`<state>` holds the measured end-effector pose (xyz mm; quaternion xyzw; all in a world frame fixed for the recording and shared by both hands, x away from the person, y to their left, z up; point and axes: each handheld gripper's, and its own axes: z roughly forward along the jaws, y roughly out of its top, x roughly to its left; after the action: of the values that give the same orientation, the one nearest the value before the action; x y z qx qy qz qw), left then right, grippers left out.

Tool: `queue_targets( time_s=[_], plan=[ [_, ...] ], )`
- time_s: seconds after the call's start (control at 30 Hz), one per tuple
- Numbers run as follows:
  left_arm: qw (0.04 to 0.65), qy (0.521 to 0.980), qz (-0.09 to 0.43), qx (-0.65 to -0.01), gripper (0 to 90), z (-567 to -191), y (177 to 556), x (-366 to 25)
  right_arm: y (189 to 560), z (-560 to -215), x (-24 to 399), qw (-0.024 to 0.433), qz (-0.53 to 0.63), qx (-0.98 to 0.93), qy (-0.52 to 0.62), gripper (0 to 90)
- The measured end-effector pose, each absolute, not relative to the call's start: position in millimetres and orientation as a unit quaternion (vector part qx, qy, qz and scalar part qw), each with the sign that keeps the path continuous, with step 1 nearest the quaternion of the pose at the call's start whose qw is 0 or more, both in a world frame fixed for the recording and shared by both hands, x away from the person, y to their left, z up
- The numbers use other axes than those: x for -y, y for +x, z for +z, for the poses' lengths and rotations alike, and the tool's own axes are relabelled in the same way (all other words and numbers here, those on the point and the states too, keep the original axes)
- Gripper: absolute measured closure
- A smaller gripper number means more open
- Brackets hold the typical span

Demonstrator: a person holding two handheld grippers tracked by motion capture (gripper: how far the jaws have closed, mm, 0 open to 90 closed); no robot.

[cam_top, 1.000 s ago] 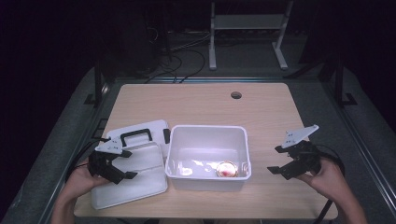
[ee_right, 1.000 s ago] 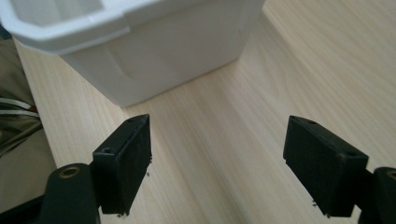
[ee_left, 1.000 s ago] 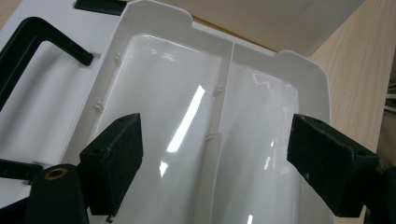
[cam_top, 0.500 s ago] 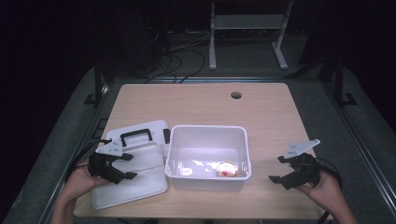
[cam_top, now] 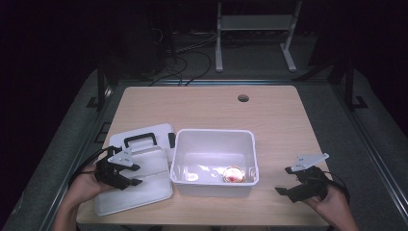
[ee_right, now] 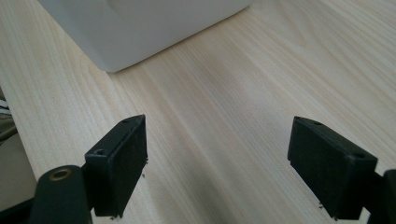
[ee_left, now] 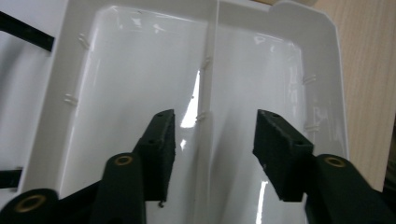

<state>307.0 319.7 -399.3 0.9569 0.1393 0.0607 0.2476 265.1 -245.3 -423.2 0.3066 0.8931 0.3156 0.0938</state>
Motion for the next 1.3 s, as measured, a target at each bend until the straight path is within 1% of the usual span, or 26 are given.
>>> queue_targets(
  time_s=[0.2,0.43,0.77,0.93,1.07,1.3],
  plan=[
    [0.211,0.966,0.077,-0.128,61.8,-399.4,307.0,-319.8,260.1,-426.6,248.1,0.097,0.325,-0.887,0.315,19.1],
    [0.192,0.970,0.079,-0.125,69.2,-403.6,306.4,-324.9,256.8,-430.4,251.5,0.098,0.329,-0.883,0.321,19.1],
    [0.194,0.969,0.085,-0.124,80.4,-408.7,306.2,-328.7,254.3,-431.8,251.5,0.098,0.334,-0.880,0.323,19.2],
    [0.194,0.970,0.084,-0.121,82.5,-409.7,306.1,-328.4,254.3,-432.3,252.1,0.098,0.336,-0.879,0.323,19.2],
    [0.190,0.971,0.087,-0.113,87.9,-409.9,304.7,-327.4,254.5,-432.5,251.2,0.097,0.334,-0.880,0.323,19.2],
    [0.182,0.972,0.097,-0.111,89.2,-407.1,303.4,-324.1,254.3,-433.2,250.2,0.099,0.331,-0.882,0.320,19.1]
  ],
)
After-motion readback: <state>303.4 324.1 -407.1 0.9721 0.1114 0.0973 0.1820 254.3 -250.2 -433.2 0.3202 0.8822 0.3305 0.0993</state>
